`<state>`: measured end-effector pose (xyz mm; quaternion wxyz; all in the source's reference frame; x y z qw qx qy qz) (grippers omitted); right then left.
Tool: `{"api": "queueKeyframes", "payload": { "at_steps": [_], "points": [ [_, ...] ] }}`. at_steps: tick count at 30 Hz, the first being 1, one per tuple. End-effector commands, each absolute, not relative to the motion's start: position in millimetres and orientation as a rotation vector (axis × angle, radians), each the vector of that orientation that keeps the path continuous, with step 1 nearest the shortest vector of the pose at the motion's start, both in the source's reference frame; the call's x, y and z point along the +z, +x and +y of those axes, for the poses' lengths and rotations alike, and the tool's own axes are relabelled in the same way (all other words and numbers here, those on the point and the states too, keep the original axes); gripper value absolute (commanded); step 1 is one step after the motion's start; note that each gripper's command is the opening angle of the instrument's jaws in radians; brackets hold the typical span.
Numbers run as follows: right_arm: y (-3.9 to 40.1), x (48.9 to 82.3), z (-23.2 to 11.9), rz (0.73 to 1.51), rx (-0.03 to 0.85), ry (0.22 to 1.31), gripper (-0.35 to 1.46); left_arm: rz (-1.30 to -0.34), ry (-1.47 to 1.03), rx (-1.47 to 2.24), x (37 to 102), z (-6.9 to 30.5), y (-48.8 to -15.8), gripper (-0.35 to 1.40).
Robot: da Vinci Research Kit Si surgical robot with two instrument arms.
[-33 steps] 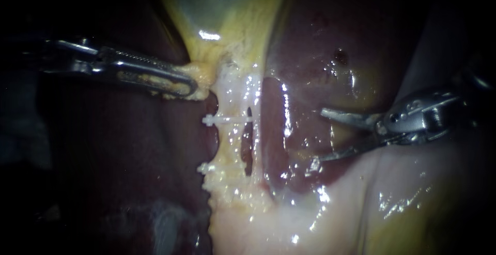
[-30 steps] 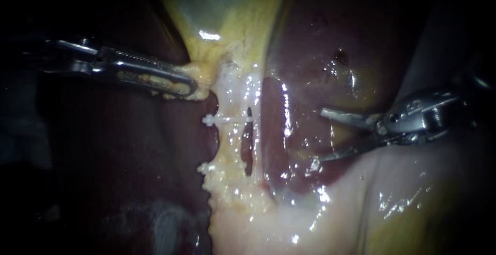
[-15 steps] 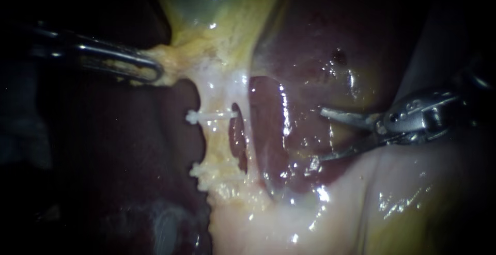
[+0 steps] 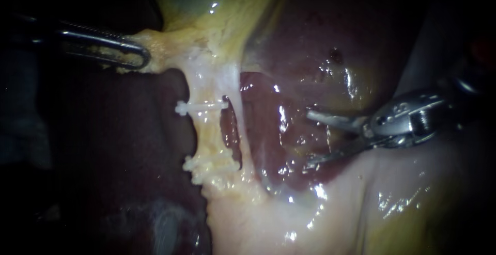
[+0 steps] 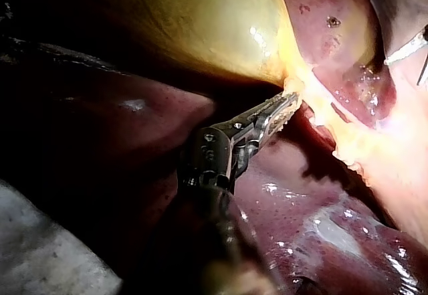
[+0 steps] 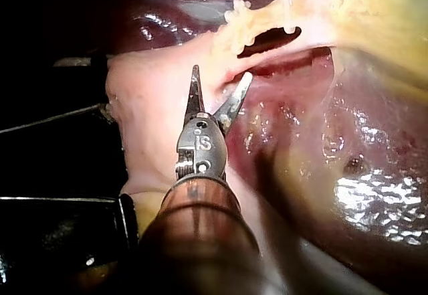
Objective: Go to the cutting position left tube
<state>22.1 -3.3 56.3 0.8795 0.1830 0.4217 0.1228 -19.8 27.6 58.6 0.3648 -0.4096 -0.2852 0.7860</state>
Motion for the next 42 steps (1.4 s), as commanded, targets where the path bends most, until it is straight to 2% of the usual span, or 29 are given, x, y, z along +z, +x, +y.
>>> {"api": "queueKeyframes", "payload": {
  "at_steps": [1, 14, 27, 42],
  "points": [
    [22.5, 56.5, -3.4, 0.884, 0.253, 0.390, 1.44, -0.731, -1.053, 2.022, 58.5, 27.6, -19.8, -0.35],
    [28.0, 61.2, -5.0, 0.863, 0.289, 0.563, 1.43, -0.730, -1.052, 2.021, 58.4, 27.5, -20.0, -0.35],
    [29.2, 66.4, -3.2, 0.851, 0.315, 0.605, 1.43, -0.725, -1.055, 2.026, 58.4, 27.4, -20.1, -0.35],
    [29.3, 70.4, -3.4, 0.837, 0.329, 0.665, 1.45, -0.724, -1.055, 2.026, 58.5, 27.3, -20.2, -0.35]
  ]
}}
